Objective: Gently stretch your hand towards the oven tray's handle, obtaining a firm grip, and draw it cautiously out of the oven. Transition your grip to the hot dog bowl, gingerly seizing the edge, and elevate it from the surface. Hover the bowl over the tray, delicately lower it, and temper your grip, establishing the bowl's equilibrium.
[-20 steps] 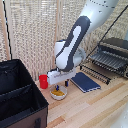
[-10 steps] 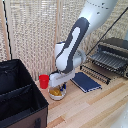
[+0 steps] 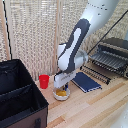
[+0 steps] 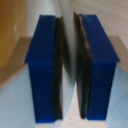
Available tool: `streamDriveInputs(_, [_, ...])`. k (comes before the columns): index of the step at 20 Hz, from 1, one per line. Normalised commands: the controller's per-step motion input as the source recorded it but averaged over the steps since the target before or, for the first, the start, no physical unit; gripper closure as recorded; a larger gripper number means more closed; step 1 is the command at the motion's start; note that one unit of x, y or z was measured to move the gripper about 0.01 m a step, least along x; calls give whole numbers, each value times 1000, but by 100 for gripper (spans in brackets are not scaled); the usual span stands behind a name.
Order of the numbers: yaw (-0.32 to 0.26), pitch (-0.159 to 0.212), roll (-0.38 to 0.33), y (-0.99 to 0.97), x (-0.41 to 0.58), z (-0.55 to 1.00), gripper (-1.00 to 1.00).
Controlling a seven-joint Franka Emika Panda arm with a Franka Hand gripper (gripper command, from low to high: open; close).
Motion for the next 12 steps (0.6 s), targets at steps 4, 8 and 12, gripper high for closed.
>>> streamDriveInputs(4, [129,-14,-5,2,13,1,100])
streamDriveInputs(8, [103,-4,13,-1,159,261,100])
streamDriveInputs(12, [-71,0,0,-76,79,614,100])
